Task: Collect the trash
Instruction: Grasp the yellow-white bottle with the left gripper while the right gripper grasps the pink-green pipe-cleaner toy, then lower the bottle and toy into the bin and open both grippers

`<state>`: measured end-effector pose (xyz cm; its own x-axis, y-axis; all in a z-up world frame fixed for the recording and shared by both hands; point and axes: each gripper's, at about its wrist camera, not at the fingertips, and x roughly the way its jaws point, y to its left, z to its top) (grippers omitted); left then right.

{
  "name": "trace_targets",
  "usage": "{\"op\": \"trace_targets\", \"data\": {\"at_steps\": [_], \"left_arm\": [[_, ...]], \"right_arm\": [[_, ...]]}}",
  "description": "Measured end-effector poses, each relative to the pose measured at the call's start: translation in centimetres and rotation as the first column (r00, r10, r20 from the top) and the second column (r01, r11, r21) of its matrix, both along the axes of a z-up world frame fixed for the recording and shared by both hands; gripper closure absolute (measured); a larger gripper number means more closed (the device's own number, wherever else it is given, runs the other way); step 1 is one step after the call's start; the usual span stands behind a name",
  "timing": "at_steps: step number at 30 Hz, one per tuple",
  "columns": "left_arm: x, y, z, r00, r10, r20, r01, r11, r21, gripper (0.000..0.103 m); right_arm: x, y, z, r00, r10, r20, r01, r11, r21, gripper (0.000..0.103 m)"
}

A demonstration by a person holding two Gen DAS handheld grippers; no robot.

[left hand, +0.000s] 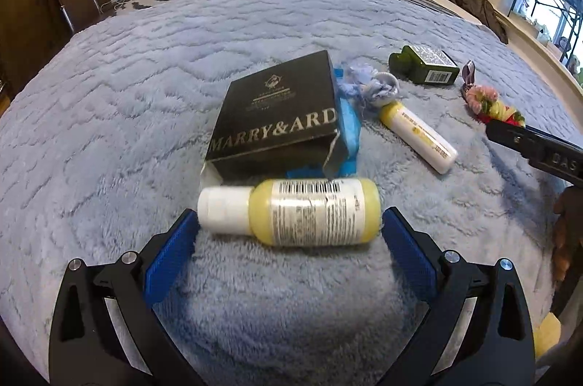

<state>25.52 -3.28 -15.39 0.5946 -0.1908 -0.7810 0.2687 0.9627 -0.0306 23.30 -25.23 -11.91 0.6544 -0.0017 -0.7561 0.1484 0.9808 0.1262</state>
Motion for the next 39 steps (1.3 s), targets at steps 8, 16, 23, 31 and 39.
{"op": "trace_targets", "data": {"at_steps": [8, 16, 23, 31, 39], "left_arm": [[0.4, 0.1, 0.2, 1.000, -0.001, 0.008, 0.001, 1.000, -0.002, 0.020], [-1.2, 0.2, 0.4, 0.999, -0.010, 0.032, 0.009, 1.000, 0.019, 0.024], [-4.9, 0.3, 0.5, 0.998, -0.029, 0.055, 0.027, 0.999, 0.034, 0.024], [-11.6, 0.1, 1.2, 0.993, -0.080, 0.085, 0.079, 0.997, 0.013, 0.024], [-18.7, -0.7, 1.4, 0.986, -0.141, 0.091, 0.144, 0.989, -0.029, 0.024]], "right_arm": [[0.3, 0.4, -0.1, 1.000, -0.003, 0.007, 0.003, 0.999, -0.042, 0.061], [-2.9, 0.8, -0.1, 0.999, 0.024, 0.025, -0.023, 0.998, -0.054, 0.064], [-7.7, 1.0, 0.4, 0.998, 0.039, 0.055, -0.039, 0.999, -0.011, 0.064], [-14.2, 2.3, 0.9, 0.993, 0.084, 0.077, -0.087, 0.996, 0.032, 0.064], [-20.4, 4.0, 1.5, 0.987, 0.137, 0.084, -0.142, 0.988, 0.053, 0.064]]}}
